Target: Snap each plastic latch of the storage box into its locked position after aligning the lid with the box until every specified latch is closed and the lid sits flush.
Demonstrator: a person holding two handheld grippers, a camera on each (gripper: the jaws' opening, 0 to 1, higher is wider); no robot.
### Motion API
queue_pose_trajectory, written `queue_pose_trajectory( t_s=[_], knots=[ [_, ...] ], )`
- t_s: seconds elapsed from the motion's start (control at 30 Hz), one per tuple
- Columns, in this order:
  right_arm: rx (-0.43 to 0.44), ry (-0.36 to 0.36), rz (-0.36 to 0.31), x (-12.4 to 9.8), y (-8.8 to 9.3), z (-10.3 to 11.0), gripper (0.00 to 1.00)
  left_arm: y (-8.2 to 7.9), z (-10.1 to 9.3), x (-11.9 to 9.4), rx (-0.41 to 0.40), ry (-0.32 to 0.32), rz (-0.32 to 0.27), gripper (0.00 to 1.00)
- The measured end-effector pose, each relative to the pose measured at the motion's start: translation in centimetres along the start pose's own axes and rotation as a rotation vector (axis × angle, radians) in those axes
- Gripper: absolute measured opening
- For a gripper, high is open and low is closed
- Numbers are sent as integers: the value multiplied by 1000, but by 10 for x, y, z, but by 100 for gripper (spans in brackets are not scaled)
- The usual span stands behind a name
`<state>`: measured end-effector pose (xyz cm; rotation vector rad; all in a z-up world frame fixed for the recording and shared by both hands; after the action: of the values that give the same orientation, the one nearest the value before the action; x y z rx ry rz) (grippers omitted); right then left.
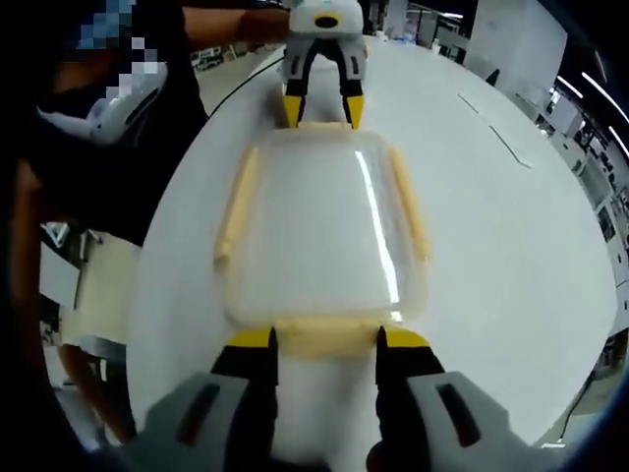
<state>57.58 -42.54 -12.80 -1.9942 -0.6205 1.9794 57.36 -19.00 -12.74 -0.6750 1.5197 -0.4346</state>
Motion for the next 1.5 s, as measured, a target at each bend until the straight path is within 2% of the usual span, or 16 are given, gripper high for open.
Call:
queue_pose_trajectory(
  t_s=[0.1,0.3,0.5,0.67,0.87,0.93,1.1,1.5],
  knots=[
    [2,7,-2,-8,-5,0,35,-9,3,-8,9,2,-6,34],
    [5,45,-25,-38,-18,-1,35,-31,7,-32,36,5,-8,34],
    [13,75,-45,-68,-33,7,35,-51,-1,-53,61,11,-19,35],
    [4,85,-67,-88,-46,12,35,-65,-9,-75,60,26,-3,35],
    [-17,117,-83,-130,-74,14,34,-88,-16,-109,77,21,-10,35],
    [-20,125,-82,-140,-78,12,34,-93,-16,-116,83,20,-14,35],
    [-21,147,-89,-148,-83,11,34,-92,-16,-119,102,15,-16,35],
    [-3,154,-102,-141,-86,14,35,-82,-16,-121,96,40,-14,35]
  ],
)
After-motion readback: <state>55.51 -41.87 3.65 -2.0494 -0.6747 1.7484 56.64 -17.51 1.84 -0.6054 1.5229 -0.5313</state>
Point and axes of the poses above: the point that each gripper's makers call its tool centre point, and the gripper's own axes: x roughly forward along the fingers, z roughly to its left, y roughly out of its underside, the point moved 4 cm from there along -x, roughly backward along the fingers, and after that the axes turned 5 degrees about -x, right-handed, at the moved point
